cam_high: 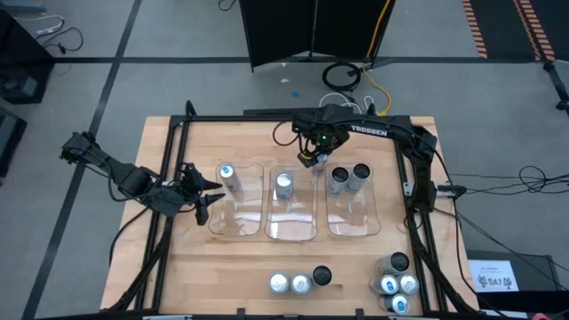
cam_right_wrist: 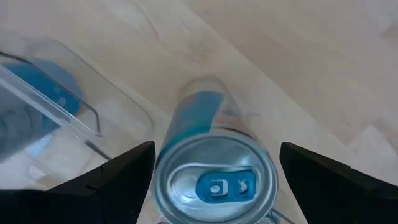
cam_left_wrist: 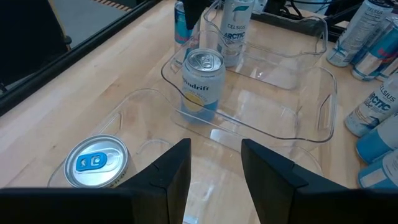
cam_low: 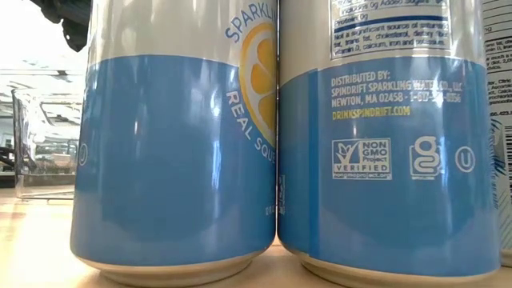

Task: Sort soda cans
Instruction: Put the top blue soda can into the left transparent bin

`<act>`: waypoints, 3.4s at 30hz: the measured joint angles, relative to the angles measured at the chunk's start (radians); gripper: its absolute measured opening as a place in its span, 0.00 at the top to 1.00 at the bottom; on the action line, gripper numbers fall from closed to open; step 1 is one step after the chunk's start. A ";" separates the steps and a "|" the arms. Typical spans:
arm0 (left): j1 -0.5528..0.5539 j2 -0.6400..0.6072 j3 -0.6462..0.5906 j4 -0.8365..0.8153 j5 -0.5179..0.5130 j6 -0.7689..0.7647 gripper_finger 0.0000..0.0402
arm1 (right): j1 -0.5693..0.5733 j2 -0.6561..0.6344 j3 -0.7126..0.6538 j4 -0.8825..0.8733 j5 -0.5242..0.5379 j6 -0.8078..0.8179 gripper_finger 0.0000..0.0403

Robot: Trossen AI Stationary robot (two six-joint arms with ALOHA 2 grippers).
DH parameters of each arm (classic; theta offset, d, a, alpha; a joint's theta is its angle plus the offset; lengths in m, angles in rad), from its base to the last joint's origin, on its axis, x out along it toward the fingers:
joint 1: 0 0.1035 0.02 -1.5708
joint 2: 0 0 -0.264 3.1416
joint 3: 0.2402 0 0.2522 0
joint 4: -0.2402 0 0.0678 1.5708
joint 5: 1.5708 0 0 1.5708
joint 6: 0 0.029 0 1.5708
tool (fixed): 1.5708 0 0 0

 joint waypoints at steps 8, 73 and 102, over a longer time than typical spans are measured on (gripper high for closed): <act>0.000 0.000 0.000 0.000 0.000 0.000 0.62 | 0.000 0.000 -0.030 0.033 -0.001 -0.013 0.34; 0.000 0.000 0.000 -0.001 -0.003 0.001 0.62 | 1.124 -0.226 0.360 -0.306 0.152 1.484 0.46; 0.000 0.000 0.000 0.000 0.000 -0.001 0.62 | 1.119 -0.116 -0.174 0.007 0.050 1.625 0.39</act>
